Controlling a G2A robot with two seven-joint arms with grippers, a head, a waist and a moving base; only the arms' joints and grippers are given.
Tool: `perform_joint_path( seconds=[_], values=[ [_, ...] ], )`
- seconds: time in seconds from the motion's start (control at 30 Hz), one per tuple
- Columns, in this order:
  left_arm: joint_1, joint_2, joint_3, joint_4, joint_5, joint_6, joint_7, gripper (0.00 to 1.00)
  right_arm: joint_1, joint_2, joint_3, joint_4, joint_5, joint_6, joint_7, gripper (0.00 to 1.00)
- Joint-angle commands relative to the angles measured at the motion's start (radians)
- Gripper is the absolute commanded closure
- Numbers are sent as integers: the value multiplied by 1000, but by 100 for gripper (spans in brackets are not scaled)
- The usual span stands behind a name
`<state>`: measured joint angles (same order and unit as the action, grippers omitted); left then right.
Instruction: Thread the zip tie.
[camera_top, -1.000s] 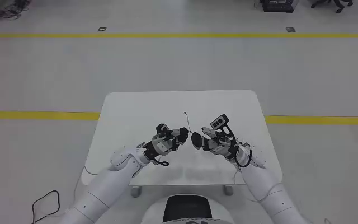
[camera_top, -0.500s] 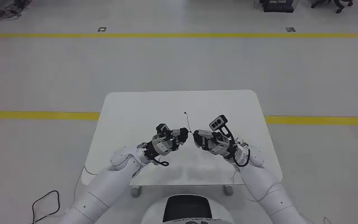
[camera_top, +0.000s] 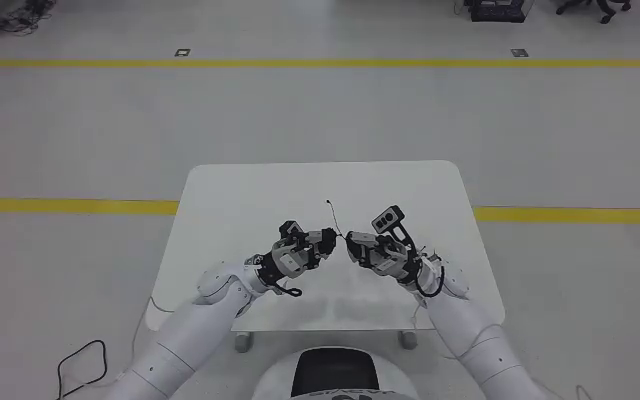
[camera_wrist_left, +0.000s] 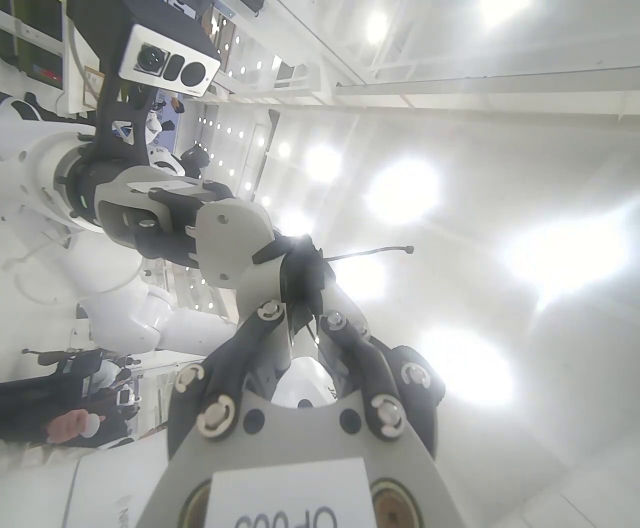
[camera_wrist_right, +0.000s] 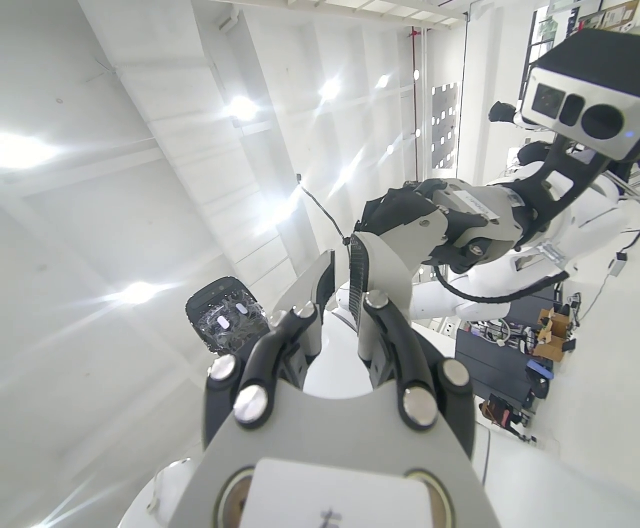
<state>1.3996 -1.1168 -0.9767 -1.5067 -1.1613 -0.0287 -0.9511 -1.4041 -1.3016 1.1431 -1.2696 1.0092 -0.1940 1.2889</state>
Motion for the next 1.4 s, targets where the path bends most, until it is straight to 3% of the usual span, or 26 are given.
perform_joint_path(
  seconds=[0.0,0.3,0.67,1.37],
  values=[
    [0,0,0,0,0,0,0,100,4,-1,-5,3,1,0,0,89],
    [0,0,0,0,0,0,0,100,22,-5,-15,23,2,-2,-4,94],
    [0,0,0,0,0,0,0,100,41,-9,-28,42,-7,-2,-10,92],
    [0,0,0,0,0,0,0,100,31,-4,-18,18,-37,1,-31,100]
  ],
)
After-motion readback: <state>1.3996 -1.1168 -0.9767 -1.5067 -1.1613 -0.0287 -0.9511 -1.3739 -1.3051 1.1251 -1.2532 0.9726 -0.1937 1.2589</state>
